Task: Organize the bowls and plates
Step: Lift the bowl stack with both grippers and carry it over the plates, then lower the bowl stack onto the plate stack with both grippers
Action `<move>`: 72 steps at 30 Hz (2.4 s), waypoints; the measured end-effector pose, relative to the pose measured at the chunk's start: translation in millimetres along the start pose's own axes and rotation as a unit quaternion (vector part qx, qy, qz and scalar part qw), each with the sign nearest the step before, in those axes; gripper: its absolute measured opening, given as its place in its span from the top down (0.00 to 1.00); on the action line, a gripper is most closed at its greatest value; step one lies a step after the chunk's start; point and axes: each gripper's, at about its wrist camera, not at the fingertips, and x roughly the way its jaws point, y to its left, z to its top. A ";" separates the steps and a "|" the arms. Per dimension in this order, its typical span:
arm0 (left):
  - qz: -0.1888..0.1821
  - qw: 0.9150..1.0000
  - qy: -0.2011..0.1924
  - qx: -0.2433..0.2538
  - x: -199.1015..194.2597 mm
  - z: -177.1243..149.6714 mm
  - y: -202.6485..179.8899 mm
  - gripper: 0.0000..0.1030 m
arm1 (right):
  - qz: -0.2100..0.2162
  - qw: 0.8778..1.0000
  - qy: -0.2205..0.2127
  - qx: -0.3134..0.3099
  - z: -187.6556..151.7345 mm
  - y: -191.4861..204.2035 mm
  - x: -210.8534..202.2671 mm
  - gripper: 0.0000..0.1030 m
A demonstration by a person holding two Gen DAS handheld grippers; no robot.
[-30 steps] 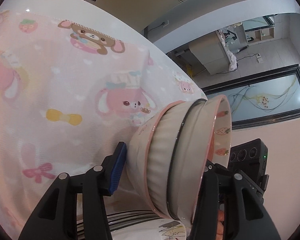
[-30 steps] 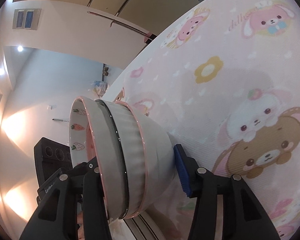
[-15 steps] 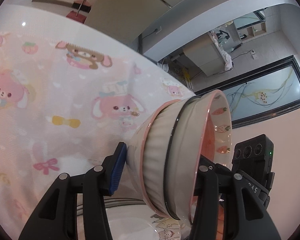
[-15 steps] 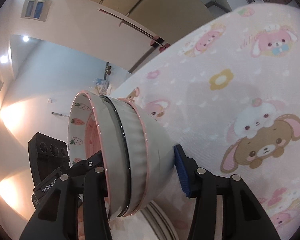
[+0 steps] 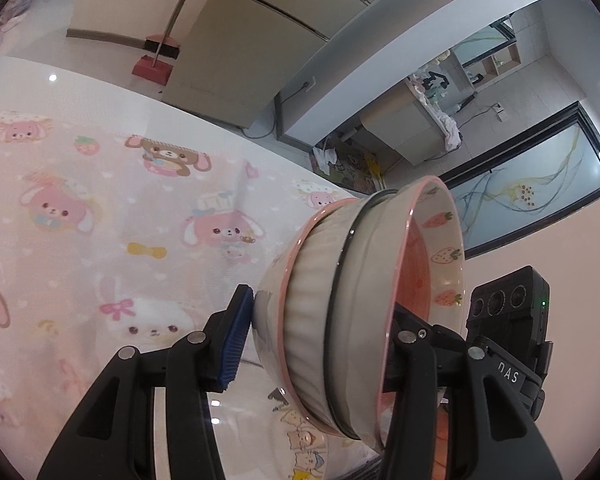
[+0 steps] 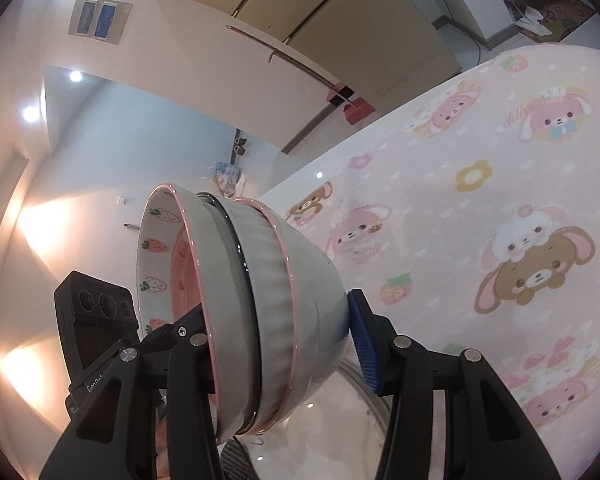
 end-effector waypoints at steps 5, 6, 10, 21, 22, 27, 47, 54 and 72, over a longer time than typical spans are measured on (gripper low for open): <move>0.003 1.000 -0.014 0.001 -23.6 -5.5 -9.0 0.54 | 0.004 1.000 -0.010 -0.013 -12.0 22.7 -14.7 0.52; 0.004 1.000 -0.018 0.006 -28.8 -5.9 -13.4 0.54 | 0.008 1.000 -0.013 -0.018 -15.4 29.2 -19.9 0.52; 0.008 0.999 -0.033 0.020 -53.7 -15.0 -27.2 0.53 | 0.021 0.999 -0.012 -0.023 -28.7 45.0 -35.6 0.52; 0.020 0.998 -0.062 0.015 -103.9 -64.6 -28.9 0.53 | 0.032 0.998 0.011 -0.043 -79.4 72.4 -51.3 0.52; 0.020 0.998 -0.063 0.019 -105.7 -68.1 -27.3 0.53 | 0.031 0.998 0.014 -0.044 -83.7 73.2 -50.9 0.52; 0.040 0.996 -0.071 0.041 -114.8 -88.6 -20.7 0.54 | 0.019 0.998 0.030 -0.056 -103.0 77.6 -45.5 0.52; 0.064 0.998 -0.013 -0.011 -73.3 -112.2 35.1 0.53 | -0.032 0.996 0.085 -0.021 -124.1 32.6 8.3 0.52; 0.067 0.997 0.006 -0.026 -54.8 -112.6 49.9 0.53 | -0.050 0.993 0.104 -0.008 -125.4 18.8 24.2 0.52; 0.091 0.996 0.009 -0.011 -42.4 -116.0 53.3 0.54 | -0.085 0.990 0.111 -0.025 -130.8 16.3 31.5 0.52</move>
